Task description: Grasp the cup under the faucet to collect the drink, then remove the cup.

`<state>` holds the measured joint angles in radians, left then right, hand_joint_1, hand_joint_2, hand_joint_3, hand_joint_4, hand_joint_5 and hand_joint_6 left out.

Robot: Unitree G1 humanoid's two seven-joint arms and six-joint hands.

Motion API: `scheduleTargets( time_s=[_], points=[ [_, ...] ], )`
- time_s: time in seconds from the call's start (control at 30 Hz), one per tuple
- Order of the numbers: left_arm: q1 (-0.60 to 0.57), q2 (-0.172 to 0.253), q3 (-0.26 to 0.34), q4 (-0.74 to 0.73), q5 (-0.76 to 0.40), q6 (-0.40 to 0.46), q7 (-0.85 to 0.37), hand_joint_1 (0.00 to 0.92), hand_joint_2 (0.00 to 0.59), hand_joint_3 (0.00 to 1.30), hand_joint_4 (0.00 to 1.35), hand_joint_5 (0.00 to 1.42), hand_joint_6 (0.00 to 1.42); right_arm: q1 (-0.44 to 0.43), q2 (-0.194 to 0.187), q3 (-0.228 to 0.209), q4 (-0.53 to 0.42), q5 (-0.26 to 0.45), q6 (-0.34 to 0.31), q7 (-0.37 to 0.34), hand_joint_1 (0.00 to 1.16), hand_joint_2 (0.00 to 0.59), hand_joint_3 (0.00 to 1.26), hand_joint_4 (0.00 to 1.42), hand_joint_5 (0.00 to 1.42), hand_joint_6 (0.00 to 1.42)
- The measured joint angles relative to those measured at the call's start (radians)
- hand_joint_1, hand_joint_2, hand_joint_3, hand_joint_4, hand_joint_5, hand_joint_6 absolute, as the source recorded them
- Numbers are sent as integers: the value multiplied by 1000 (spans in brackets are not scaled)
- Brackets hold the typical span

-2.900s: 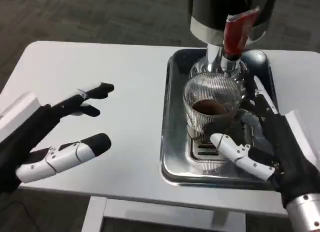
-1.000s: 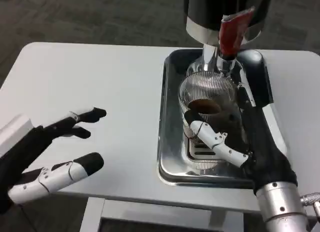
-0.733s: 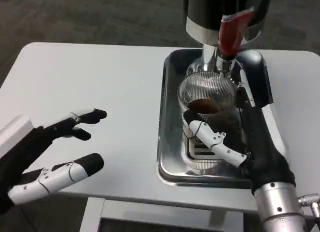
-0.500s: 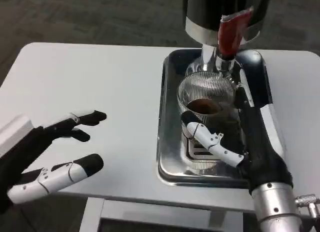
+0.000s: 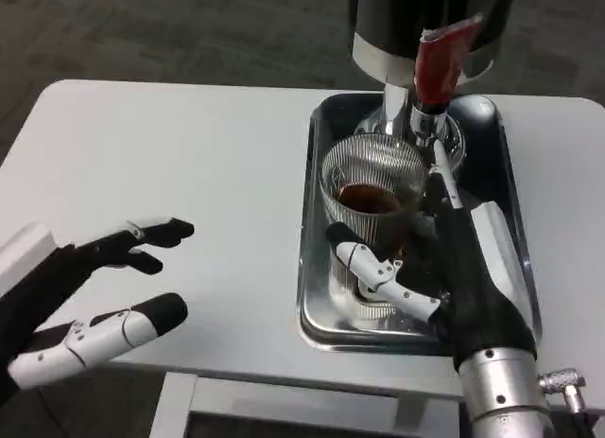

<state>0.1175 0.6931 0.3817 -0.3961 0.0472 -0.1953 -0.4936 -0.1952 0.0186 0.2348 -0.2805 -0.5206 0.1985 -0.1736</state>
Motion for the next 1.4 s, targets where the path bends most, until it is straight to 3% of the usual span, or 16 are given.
scheduleTargets(
  time_s=[0.2,0.57,1.4],
  points=[
    [-4,2,-1,12,0,-1,-1,0,94,239,207,293,227,-4,13,-9,8,17,-2,-6,627,219,0,21,210,329],
    [-21,10,-12,34,0,-1,-12,0,94,245,208,293,227,-28,18,-48,79,91,-81,-26,606,223,0,38,210,331],
    [-37,31,-39,73,4,-1,-20,0,94,246,208,303,227,-47,6,-69,123,95,-151,-34,601,224,14,99,235,347]
  ],
)
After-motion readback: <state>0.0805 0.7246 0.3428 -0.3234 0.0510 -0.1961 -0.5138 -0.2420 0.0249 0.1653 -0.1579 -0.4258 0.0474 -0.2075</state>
